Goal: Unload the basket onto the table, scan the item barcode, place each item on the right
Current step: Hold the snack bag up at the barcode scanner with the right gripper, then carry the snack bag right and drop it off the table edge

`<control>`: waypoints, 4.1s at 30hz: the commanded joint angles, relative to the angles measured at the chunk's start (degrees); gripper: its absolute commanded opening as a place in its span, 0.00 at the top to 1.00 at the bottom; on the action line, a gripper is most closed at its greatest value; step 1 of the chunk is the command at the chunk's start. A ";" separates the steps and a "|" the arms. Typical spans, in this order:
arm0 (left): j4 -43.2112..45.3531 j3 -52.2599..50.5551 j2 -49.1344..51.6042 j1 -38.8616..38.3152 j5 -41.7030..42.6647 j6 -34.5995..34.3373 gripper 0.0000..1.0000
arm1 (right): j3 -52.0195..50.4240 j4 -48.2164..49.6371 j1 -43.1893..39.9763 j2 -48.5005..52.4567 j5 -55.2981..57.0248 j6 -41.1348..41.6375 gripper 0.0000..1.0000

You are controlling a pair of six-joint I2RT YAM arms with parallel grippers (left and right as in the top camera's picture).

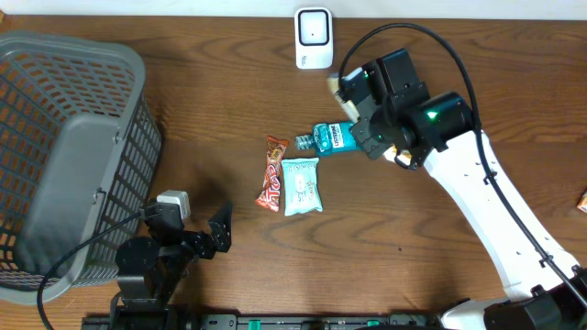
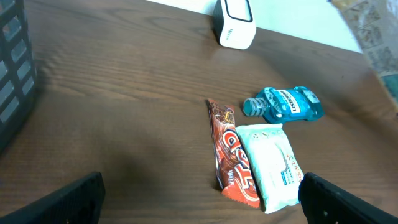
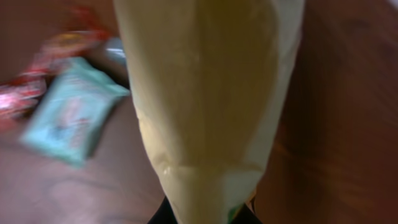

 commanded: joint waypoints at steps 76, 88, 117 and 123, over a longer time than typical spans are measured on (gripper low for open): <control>0.02 0.02 -0.15 -0.13 0.52 0.52 0.01 | 24.96 69.00 6.86 53.72 54.01 -66.73 0.99; 0.02 0.02 -0.13 -0.13 0.52 0.52 0.01 | 24.94 31.95 -9.88 34.25 46.95 -32.68 0.99; 0.02 0.02 -0.13 -0.13 0.52 0.52 0.01 | 20.61 18.60 -62.73 32.72 12.50 7.19 0.50; 0.00 0.02 -0.13 -0.13 0.52 0.50 0.01 | 22.36 17.51 -62.31 28.30 2.91 10.80 0.04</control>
